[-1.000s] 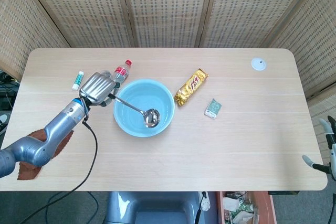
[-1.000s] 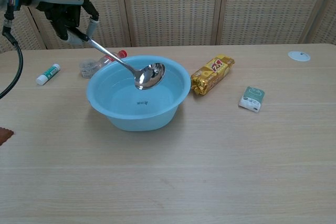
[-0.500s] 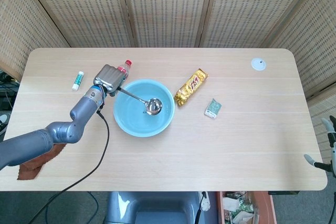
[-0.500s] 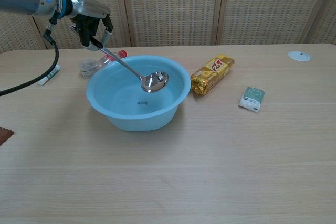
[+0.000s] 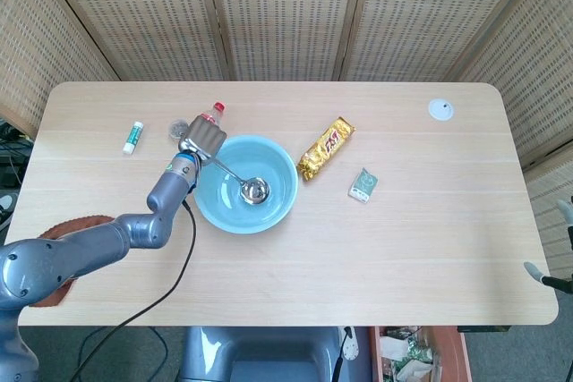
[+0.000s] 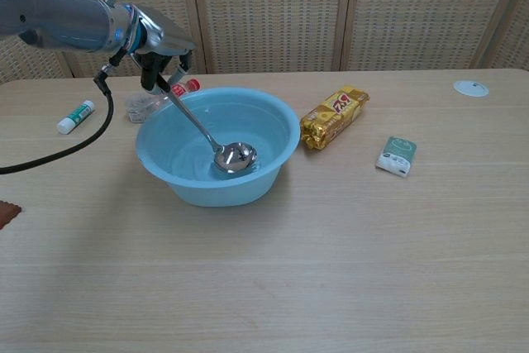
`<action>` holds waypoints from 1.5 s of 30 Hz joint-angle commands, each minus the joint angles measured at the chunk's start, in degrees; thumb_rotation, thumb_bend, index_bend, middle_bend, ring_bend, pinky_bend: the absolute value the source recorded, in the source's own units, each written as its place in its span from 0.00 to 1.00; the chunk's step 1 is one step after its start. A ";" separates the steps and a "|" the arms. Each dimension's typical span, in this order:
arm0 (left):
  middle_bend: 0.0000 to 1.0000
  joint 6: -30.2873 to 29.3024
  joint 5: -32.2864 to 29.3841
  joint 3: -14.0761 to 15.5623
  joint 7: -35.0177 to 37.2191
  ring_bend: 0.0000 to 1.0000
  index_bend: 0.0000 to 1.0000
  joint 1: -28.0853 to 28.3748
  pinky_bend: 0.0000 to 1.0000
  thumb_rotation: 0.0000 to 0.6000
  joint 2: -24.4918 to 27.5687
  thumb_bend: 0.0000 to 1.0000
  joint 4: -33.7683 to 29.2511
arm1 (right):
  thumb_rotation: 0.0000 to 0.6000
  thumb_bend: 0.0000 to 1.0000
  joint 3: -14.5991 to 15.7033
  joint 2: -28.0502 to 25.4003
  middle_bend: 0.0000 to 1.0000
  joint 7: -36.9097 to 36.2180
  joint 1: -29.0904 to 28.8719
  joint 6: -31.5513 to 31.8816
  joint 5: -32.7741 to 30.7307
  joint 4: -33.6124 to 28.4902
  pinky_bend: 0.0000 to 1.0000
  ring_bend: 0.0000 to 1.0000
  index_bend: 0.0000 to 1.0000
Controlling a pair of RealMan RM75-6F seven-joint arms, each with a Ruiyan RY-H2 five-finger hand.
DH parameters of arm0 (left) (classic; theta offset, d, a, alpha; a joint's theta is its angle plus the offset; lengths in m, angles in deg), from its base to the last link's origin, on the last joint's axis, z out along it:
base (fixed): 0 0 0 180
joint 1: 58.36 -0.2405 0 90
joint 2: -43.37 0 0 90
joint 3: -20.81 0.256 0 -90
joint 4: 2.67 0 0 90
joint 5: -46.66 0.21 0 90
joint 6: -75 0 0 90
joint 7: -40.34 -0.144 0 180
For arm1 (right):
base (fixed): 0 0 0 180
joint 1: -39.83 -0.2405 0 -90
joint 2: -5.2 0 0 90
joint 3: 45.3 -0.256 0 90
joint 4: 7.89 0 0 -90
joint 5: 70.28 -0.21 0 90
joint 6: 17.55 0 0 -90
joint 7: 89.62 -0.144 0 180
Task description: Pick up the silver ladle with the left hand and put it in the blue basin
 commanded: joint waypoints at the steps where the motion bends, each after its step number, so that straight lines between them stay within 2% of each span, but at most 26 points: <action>1: 1.00 -0.63 -1.65 0.57 -1.64 0.97 0.99 0.78 1.00 1.00 -0.93 0.72 0.30 | 1.00 0.00 -0.06 -0.10 0.00 -0.31 0.11 0.10 -0.06 0.02 0.00 0.00 0.00; 8: 1.00 -2.64 -7.95 1.52 -7.26 0.97 0.99 3.09 1.00 1.00 -2.21 0.73 -0.62 | 1.00 0.00 -0.27 -0.32 0.00 -1.28 0.37 0.29 -0.28 0.23 0.00 0.00 0.00; 24: 1.00 -4.27 -9.19 0.84 -10.03 0.97 0.99 3.17 1.00 1.00 -2.28 0.73 -2.19 | 1.00 0.00 -0.42 -0.47 0.00 -1.75 0.55 0.70 -0.01 0.11 0.00 0.00 0.00; 31: 1.00 -4.24 -8.77 -0.97 -8.01 0.97 0.99 2.52 1.00 1.00 -0.47 0.73 -4.09 | 1.00 0.00 -0.36 -0.51 0.00 -2.02 0.59 0.54 0.02 0.28 0.00 0.00 0.00; 45: 1.00 -1.13 -3.79 -3.90 2.32 0.97 0.99 -1.12 1.00 1.00 8.02 0.73 -12.11 | 1.00 0.00 -0.35 -0.24 0.00 -1.40 0.36 0.03 -0.14 0.32 0.00 0.00 0.00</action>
